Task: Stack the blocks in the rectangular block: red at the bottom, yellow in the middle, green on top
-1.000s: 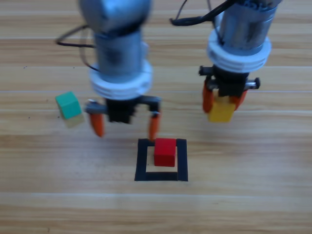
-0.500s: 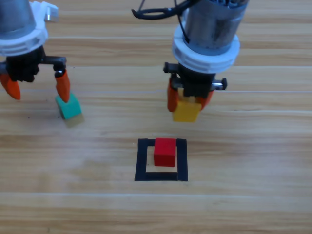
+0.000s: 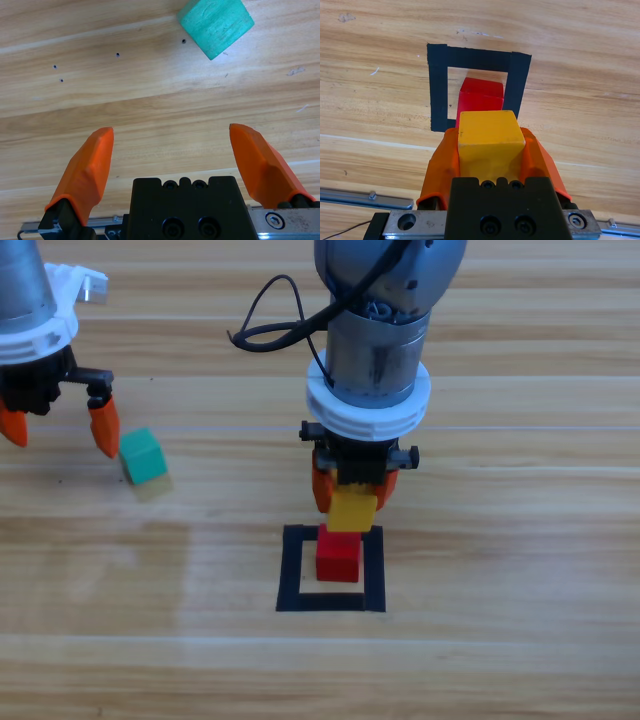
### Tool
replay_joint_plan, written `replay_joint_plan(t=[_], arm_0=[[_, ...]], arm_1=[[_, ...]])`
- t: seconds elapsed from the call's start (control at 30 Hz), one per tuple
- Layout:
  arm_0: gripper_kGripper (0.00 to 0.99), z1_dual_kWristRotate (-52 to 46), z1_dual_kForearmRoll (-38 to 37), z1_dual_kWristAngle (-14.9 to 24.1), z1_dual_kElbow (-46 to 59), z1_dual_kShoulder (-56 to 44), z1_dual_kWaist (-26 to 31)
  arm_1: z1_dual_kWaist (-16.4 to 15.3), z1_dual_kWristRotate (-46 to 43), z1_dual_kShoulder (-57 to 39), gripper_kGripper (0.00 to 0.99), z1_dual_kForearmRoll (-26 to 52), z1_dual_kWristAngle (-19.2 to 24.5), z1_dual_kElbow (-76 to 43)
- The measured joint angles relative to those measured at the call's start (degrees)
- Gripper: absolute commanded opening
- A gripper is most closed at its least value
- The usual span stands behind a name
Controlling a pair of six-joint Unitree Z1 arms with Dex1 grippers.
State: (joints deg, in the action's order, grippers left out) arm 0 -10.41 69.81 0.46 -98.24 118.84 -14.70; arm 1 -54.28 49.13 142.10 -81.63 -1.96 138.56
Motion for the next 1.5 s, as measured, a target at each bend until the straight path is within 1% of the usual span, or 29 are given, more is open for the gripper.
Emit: replay_joint_plan(t=[0.27,0.53,0.63,0.87,0.93,1.27,1.5], arm_0=[[0.990,2.32,0.00,-0.17,-0.01,-0.46,0.61],[0.990,4.34,0.00,-3.16,-0.93,-1.18,0.93],[0.990,5.71,0.00,-3.69,-1.99,-1.28,1.08],[0.990,9.09,0.00,-3.69,-2.86,-1.28,1.21],[0.990,11.37,0.00,-3.69,-2.96,-1.27,1.58],[0.990,22.17,0.00,-3.57,-4.53,0.22,5.81],[0.990,24.06,0.97,-3.22,-7.05,2.70,6.17]], arm_1=[[-0.31,0.61,0.00,0.000,0.00,0.00,0.32],[-1.13,1.07,0.28,0.000,0.00,0.28,0.88],[-1.41,1.20,0.60,0.000,-0.01,0.41,0.88],[-1.56,1.75,2.72,0.000,-0.15,1.03,1.14],[-1.60,2.25,2.88,0.000,-0.35,1.29,1.15],[-1.64,2.71,2.88,0.000,-1.15,2.52,1.32],[-2.05,2.89,2.88,0.000,-1.64,2.83,2.38]])
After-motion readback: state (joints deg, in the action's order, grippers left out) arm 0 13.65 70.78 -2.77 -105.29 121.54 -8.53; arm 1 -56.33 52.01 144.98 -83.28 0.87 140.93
